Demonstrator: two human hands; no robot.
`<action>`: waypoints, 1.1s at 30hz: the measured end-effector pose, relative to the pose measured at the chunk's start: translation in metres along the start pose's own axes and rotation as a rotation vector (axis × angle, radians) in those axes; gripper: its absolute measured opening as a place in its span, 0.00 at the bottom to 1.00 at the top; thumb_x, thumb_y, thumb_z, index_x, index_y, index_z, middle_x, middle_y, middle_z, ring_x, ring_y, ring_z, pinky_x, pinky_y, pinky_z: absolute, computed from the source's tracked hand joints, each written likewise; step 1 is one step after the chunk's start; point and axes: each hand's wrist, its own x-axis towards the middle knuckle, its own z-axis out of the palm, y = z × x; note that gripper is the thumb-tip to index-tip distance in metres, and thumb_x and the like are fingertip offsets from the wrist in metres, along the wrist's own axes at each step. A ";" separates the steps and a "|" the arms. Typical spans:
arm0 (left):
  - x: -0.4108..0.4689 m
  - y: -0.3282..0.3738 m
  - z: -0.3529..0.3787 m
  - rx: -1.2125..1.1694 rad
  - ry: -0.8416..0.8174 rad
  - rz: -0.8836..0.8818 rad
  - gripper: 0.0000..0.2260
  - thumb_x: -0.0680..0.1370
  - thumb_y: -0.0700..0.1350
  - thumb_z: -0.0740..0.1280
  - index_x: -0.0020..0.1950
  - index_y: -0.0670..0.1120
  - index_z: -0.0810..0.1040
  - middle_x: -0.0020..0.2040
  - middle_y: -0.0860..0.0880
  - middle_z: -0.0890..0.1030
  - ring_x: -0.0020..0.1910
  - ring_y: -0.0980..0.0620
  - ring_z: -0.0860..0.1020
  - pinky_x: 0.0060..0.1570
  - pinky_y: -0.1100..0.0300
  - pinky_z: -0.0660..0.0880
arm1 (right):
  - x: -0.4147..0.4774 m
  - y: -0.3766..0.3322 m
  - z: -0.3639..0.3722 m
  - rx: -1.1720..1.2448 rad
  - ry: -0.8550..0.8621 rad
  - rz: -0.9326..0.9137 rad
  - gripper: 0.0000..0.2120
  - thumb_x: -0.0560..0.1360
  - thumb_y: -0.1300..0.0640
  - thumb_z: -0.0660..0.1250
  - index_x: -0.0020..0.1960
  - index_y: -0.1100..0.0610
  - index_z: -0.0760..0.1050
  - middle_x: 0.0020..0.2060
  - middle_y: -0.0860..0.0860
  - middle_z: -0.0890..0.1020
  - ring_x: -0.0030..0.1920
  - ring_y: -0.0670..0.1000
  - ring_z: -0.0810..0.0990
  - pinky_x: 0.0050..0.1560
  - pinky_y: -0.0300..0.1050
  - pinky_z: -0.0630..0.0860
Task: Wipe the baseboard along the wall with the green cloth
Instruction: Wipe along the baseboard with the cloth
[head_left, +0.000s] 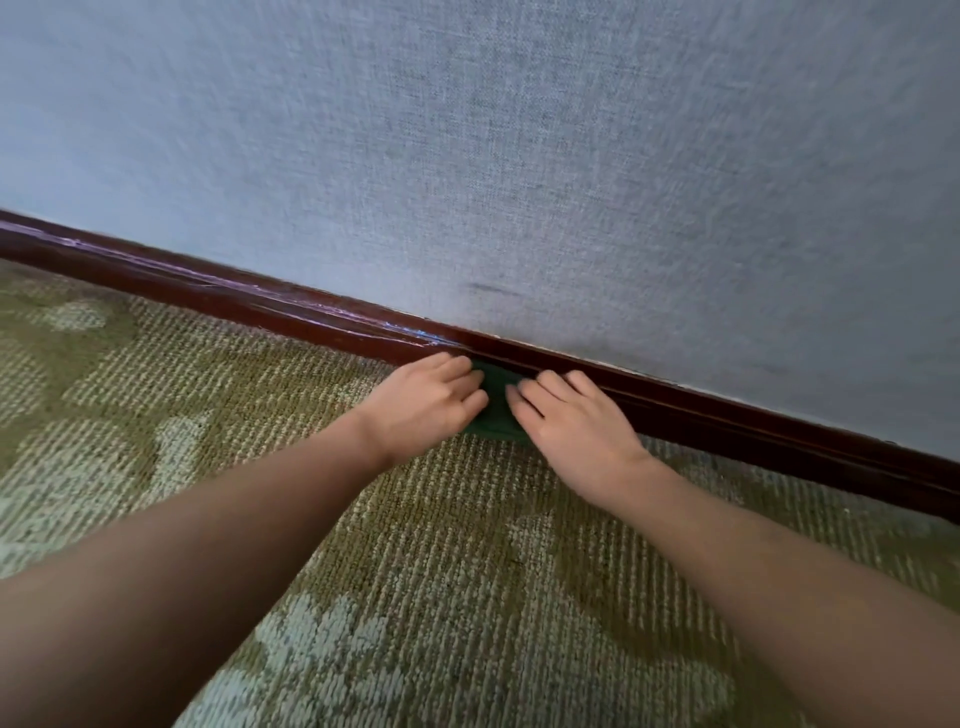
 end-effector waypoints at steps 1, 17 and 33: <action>0.003 0.003 0.000 -0.004 0.008 0.022 0.11 0.59 0.36 0.77 0.39 0.39 0.81 0.41 0.41 0.83 0.42 0.45 0.81 0.41 0.55 0.79 | -0.006 0.003 0.001 -0.011 0.008 0.015 0.27 0.70 0.63 0.67 0.68 0.64 0.67 0.59 0.55 0.75 0.59 0.54 0.73 0.58 0.47 0.69; 0.044 0.016 0.012 -0.003 0.159 0.013 0.05 0.65 0.35 0.73 0.37 0.41 0.80 0.36 0.46 0.82 0.39 0.47 0.79 0.41 0.59 0.76 | -0.021 0.024 0.017 0.085 0.137 0.193 0.27 0.55 0.64 0.77 0.54 0.64 0.79 0.47 0.58 0.82 0.46 0.56 0.81 0.46 0.46 0.75; 0.017 -0.001 0.012 0.008 0.057 0.019 0.07 0.62 0.35 0.75 0.37 0.38 0.81 0.44 0.40 0.84 0.42 0.45 0.81 0.41 0.57 0.79 | -0.002 -0.002 0.015 -0.013 -0.050 0.172 0.28 0.68 0.63 0.68 0.67 0.64 0.68 0.53 0.57 0.76 0.52 0.55 0.75 0.51 0.47 0.71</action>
